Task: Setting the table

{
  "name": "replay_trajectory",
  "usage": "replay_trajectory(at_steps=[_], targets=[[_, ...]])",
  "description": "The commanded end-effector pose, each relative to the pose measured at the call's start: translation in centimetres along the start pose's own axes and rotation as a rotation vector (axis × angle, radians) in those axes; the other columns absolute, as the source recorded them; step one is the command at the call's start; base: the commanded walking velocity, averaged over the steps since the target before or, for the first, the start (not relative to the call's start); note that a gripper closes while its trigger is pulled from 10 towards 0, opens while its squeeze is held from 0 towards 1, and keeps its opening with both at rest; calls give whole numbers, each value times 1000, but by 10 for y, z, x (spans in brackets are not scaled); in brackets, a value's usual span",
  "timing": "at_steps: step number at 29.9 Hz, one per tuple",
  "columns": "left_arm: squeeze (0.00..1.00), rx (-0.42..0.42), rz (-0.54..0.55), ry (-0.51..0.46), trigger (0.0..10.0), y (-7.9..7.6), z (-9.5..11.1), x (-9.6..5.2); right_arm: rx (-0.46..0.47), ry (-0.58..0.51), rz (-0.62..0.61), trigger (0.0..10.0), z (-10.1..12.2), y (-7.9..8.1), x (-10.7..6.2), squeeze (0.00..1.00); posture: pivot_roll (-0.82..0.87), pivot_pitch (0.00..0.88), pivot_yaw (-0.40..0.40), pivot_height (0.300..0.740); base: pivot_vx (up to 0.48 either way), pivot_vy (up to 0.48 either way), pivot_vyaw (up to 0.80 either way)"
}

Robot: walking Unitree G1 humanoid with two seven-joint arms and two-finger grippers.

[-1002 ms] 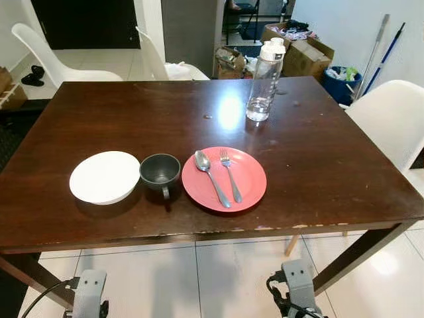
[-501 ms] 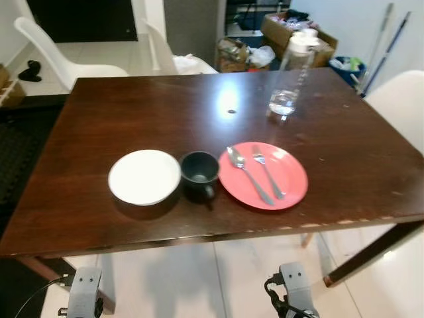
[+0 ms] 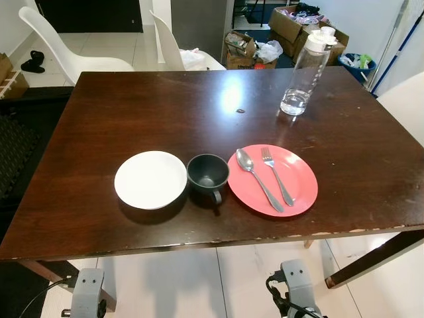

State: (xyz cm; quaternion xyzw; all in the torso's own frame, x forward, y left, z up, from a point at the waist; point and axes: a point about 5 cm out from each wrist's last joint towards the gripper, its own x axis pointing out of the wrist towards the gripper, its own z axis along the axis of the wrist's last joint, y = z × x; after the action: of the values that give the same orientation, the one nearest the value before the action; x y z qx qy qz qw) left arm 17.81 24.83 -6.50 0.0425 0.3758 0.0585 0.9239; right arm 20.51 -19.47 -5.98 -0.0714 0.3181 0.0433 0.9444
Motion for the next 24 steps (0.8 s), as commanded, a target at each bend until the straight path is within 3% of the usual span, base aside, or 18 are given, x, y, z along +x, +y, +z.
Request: replay_trajectory(at_steps=[1, 8, 10, 13, 16, 17, 18, 19, 20, 21, 22, 24], targets=[[0, -5, 4, 31, 10000, 2, -11, -4, 5, 8, -1, 10000, -5, -1, -3, 0, -32, 16, 34, 740, 0, 0, 0], [0, 27, 22, -35, 10000, 29, -17, -19, 56, -40, -63, 10000, -12, -16, -13, 0, -26, 33, 34, 740, 0, 0, 0], [0, 94, -19, -92, 10000, 48, -19, -37, 107, -76, -133, 10000, -20, -28, -25, 0, -18, 43, 38, 740, 0, 0, 0], [0, 185, -106, -125, 10000, 65, -20, -63, 123, -135, -178, 10000, -25, -36, -40, 0, -15, 57, 49, 740, 0, 0, 0], [0, 210, -136, -132, 10000, 70, -18, -71, 118, -161, -175, 10000, -23, -36, -43, 0, -12, 65, 54, 740, 0, 0, 0], [0, 242, -172, -147, 10000, 77, -10, -80, 94, -214, -176, 10000, -16, -37, -47, 0, -10, 69, 56, 740, 0, 0, 0], [0, 268, -254, -208, 10000, 90, 22, -95, 40, -337, -203, 10000, 8, -45, -58, 0, -9, 76, 58, 740, 0, 0, 0], [0, 268, -254, -208, 10000, 90, 22, -95, 40, -337, -203, 10000, 8, -45, -58, 0, -9, 76, 58, 740, 0, 0, 0], [0, 300, -349, -287, 10000, 91, 61, -105, 8, -449, -273, 10000, 38, -61, -69, 0, -8, 86, 55, 740, 0, 0, 0], [0, 317, -391, -319, 10000, 90, 77, -110, 1, -490, -305, 10000, 51, -68, -75, 0, -8, 86, 55, 740, 0, 0, 0], [0, 317, -391, -319, 10000, 90, 77, -110, 1, -490, -305, 10000, 51, -68, -75, 0, -8, 86, 55, 740, 0, 0, 0], [0, 349, -486, -404, 10000, 85, 121, -125, -44, -601, -379, 10000, 85, -85, -91, 0, -14, 89, 60, 740, 0, 0, 0]])
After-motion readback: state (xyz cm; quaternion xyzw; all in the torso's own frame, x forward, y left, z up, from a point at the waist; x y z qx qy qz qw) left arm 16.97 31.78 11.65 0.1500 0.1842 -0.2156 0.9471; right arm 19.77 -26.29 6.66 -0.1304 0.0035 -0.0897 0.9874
